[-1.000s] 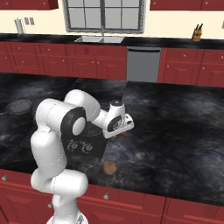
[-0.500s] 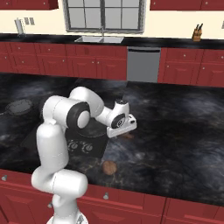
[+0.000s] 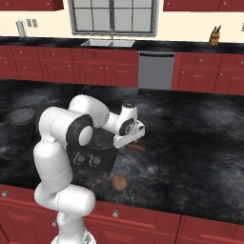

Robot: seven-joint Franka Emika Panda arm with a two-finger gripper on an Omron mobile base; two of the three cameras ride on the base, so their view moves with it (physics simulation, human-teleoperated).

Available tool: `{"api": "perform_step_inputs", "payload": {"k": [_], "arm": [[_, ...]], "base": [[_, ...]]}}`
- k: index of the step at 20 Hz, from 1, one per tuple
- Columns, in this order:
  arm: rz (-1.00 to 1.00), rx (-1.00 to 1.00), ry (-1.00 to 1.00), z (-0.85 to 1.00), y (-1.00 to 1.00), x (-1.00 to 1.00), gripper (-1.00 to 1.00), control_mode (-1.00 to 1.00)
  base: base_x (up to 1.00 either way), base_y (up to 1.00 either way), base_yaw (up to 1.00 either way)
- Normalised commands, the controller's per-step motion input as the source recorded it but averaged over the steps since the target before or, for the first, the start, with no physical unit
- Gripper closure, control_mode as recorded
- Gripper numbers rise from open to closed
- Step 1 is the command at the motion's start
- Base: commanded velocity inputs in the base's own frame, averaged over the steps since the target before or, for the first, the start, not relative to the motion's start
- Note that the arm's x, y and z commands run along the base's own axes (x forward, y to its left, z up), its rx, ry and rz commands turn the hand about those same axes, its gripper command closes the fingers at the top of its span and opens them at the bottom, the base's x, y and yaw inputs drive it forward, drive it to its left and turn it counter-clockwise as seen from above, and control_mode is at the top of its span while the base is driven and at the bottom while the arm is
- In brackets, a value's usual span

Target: Place both pans onto different burners. Then place the potato and the chicken drumstick on different pans.

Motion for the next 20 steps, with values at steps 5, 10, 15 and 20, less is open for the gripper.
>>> {"api": "perform_step_inputs", "payload": {"k": [5, 10, 15, 20], "arm": [[0.1, 0.0, 0.0, 0.56, 0.12, -0.39, -1.0, -1.0], [0.0, 0.0, 0.0, 0.3, 0.09, -0.5, -1.0, -1.0], [-0.05, -0.01, 0.0, 0.24, 0.04, -0.67, -1.0, -1.0], [-0.19, 0.0, 0.0, 0.05, 0.07, -0.55, -1.0, -1.0]], "base": [[0.0, 0.0, 0.0], [0.0, 0.0, 0.0], [0.0, 0.0, 0.0], [0.0, 0.0, 0.0]]}}
